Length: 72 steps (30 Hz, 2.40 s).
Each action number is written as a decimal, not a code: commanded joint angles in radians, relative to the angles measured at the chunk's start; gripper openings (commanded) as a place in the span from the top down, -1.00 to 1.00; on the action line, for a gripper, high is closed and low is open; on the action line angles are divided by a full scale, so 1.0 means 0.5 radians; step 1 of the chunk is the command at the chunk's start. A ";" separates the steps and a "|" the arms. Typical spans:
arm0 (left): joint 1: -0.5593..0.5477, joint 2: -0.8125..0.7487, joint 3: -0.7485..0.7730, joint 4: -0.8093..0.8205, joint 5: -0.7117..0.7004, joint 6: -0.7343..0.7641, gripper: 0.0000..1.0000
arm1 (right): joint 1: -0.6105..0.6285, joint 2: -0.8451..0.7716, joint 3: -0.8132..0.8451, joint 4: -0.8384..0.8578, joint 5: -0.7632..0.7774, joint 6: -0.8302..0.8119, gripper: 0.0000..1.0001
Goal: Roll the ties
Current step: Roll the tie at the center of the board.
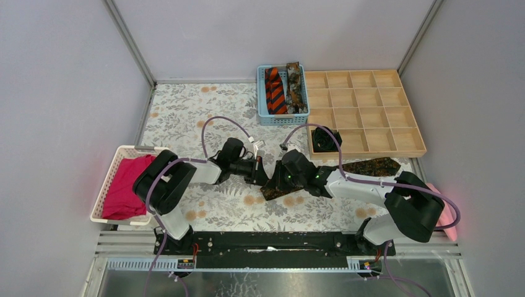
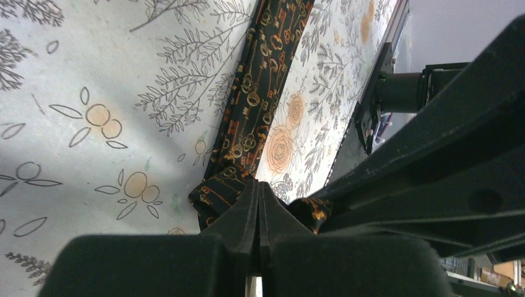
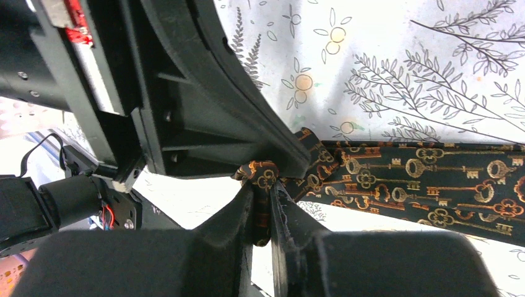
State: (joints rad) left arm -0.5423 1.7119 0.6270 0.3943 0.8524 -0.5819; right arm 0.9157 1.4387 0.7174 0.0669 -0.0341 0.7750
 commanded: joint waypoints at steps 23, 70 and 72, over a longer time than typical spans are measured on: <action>-0.050 0.190 0.074 0.236 0.455 -0.080 0.95 | -0.189 0.147 0.219 0.018 -0.056 -0.051 0.71; -0.035 0.234 0.644 -0.676 -0.380 0.246 0.78 | -0.200 -0.121 -0.115 0.100 -0.090 0.564 0.94; -0.036 0.213 0.616 -0.687 -0.389 0.257 0.79 | -0.201 -0.146 -0.211 0.200 -0.074 0.646 0.95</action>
State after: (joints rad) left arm -0.5549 1.8542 0.9638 0.0921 0.7204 -0.4839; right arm 0.8112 1.4010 0.6800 0.0864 -0.0727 1.0027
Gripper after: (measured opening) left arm 0.109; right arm 0.157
